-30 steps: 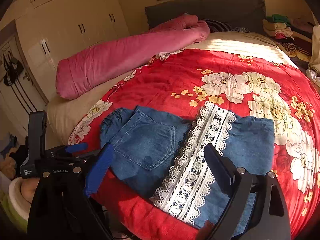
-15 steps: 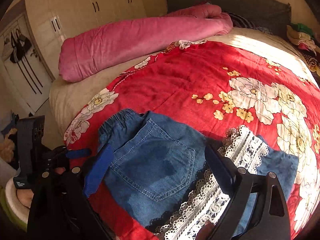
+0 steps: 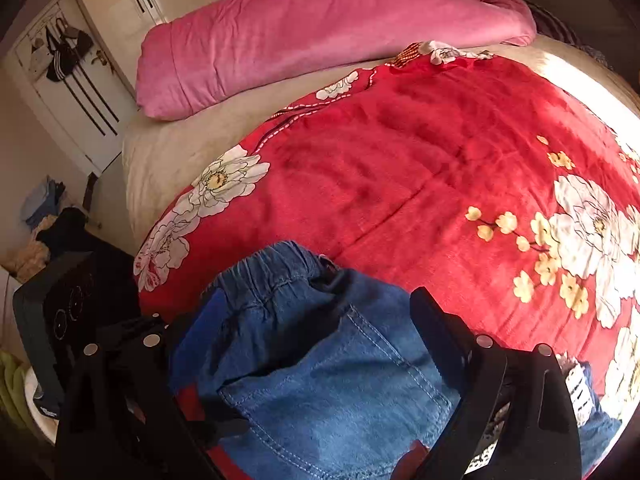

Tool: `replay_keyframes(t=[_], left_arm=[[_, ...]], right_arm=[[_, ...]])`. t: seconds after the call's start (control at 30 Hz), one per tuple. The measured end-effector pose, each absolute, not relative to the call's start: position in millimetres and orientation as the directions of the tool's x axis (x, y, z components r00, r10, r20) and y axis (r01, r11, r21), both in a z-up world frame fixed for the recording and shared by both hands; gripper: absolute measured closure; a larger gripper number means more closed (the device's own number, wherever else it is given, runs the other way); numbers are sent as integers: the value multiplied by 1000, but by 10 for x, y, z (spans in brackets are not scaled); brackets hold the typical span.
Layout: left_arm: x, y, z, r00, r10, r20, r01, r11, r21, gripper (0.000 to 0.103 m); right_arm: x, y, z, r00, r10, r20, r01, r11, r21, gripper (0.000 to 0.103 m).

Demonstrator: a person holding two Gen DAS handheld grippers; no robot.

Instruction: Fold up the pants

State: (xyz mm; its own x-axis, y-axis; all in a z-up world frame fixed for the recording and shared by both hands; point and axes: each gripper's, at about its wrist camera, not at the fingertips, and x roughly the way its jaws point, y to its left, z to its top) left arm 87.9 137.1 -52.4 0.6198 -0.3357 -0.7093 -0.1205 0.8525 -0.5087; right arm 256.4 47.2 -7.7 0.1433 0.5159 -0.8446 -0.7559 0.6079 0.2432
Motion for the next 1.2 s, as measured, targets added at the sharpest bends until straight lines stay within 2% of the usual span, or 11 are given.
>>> replay_keyframes(t=[0.2,0.23,0.3,0.37,0.47,0.67,0.93,1.2], left_arm=[[947,1412,-578,619,-340,-708,-125,847,-516,23],[957,1423,-590,619,-342,-707,-130,843,-522,23],[973,1433,-599,620,-344,-705,-137,838,-529,24],[1003,1448,-620,620,-341,-706,-148,834,-532,26],[1036,1476,-622,628,-333,-704,-157,831,-533,39],[1037,1410,-491,636,-345,-690,-128,835,-535,62],[1013,1090,-121,666,-345,-661,-37,870,-491,64],[1100,635,103,657,-364,-660,48,894,-446,64]], right_arm=[[2812,664,-397,-1,503,-864,-720,599,350,13],[2834,670,-454,-32,512,-858,-707,595,382,17],[2846,668,-538,-77,536,-841,-687,583,435,46],[2817,648,-543,-65,546,-835,-691,579,432,52],[2798,547,-464,-50,583,-811,-680,574,455,60],[2741,229,-168,-7,674,-739,-674,542,501,62],[2647,-390,168,57,756,-652,-661,518,543,62],[2525,-998,356,129,787,-604,-658,524,541,62]])
